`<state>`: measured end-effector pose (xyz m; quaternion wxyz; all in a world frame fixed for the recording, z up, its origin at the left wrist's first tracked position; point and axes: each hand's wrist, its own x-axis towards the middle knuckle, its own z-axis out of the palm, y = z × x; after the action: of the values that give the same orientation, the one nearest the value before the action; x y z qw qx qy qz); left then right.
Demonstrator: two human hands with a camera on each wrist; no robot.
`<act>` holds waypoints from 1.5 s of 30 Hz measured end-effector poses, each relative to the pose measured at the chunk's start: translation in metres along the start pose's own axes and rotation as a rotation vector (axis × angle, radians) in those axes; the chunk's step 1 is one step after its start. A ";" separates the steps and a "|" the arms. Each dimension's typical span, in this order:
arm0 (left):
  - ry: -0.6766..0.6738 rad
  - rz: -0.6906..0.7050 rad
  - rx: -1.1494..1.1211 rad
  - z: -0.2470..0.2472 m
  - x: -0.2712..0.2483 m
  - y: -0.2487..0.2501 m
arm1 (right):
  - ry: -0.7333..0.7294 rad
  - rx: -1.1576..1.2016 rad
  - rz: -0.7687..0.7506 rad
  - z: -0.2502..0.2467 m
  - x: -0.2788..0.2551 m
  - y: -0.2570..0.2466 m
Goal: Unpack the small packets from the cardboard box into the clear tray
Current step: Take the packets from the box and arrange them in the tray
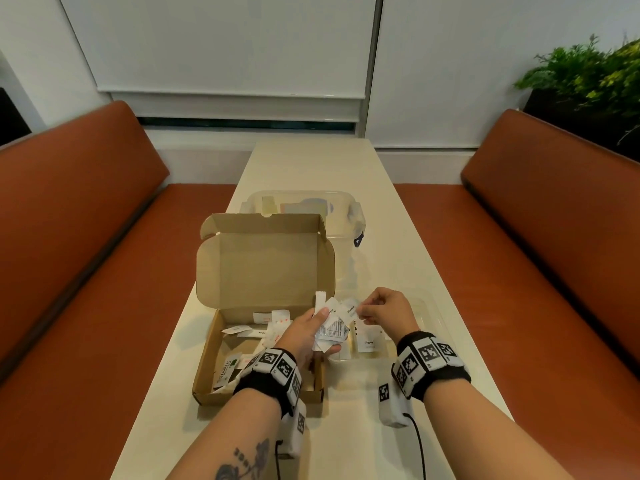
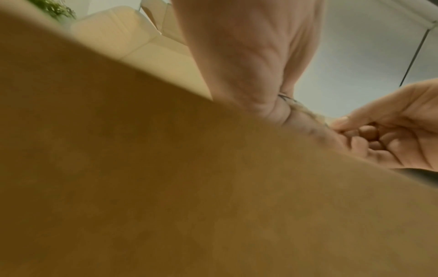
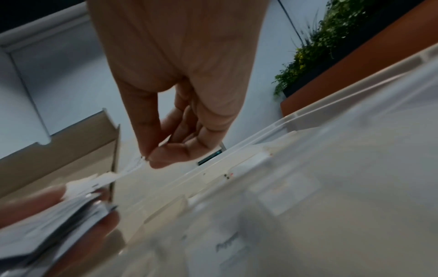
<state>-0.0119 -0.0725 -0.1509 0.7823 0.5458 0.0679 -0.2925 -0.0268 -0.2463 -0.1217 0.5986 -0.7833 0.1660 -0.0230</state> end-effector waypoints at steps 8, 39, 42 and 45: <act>0.010 -0.023 0.030 0.000 0.000 0.001 | -0.100 -0.366 0.023 -0.022 -0.002 0.019; -0.002 -0.013 0.089 -0.001 0.002 0.000 | -0.001 -0.436 -0.206 0.006 -0.004 0.015; -0.030 0.007 0.109 0.000 0.001 0.000 | -0.103 -0.322 -0.183 0.013 -0.006 0.002; -0.044 0.019 0.151 0.000 -0.001 0.001 | -0.143 -0.295 -0.148 0.015 -0.004 -0.003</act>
<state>-0.0119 -0.0716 -0.1501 0.7431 0.5973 0.0234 -0.3010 -0.0268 -0.2302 -0.1225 0.4844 -0.8723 0.0662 0.0133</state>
